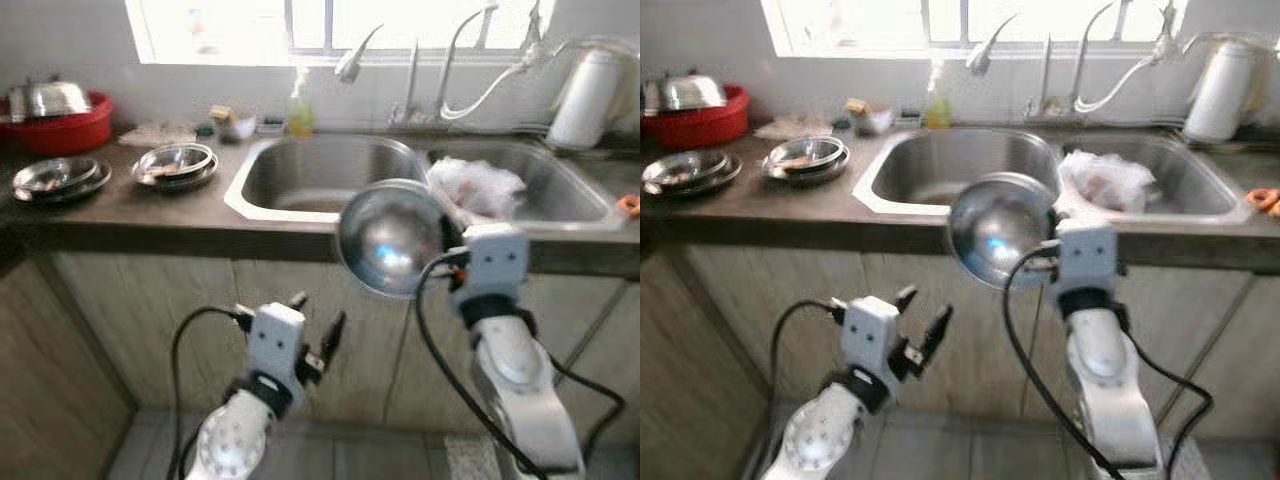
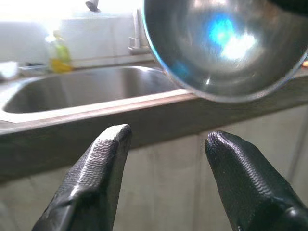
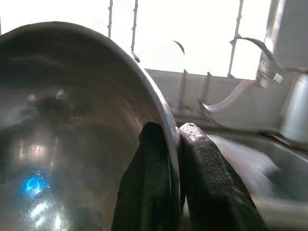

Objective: Kitchen organization

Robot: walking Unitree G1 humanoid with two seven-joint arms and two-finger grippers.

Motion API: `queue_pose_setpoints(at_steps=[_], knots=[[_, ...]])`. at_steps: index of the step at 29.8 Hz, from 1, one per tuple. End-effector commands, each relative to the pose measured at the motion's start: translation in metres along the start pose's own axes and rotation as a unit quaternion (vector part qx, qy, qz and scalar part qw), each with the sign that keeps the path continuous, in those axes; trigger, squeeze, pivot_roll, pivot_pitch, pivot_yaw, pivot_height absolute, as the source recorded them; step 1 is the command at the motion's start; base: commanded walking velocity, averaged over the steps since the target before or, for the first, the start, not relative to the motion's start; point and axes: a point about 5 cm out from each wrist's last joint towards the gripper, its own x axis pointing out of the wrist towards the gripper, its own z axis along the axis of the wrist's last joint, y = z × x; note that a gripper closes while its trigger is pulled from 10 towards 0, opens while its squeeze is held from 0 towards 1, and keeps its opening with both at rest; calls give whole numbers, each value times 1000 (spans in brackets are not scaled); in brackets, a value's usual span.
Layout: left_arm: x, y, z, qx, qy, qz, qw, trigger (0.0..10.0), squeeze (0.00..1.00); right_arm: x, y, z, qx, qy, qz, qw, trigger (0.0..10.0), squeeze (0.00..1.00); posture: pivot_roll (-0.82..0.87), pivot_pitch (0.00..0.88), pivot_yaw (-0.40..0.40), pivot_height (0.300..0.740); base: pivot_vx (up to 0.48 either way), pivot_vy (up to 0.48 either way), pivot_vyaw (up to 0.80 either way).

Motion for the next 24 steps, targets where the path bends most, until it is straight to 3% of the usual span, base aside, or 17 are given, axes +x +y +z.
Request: queue_pose_setpoints(at_steps=[1, 24], knots=[[-1, 4, 0, 10, 1, 8, 1000, 10000, 0, 5, 4, 11, 10, -22, 8, 1000, 10000, 0, 29, 0, -47, 740, 428, 0, 0], [7, 11, 10, 20, -19, 16, 999, 10000, 0, 42, 2, 42, -2, -82, 28, 996, 10000, 0, 33, 0, -52, 740, 424, 0, 0]])
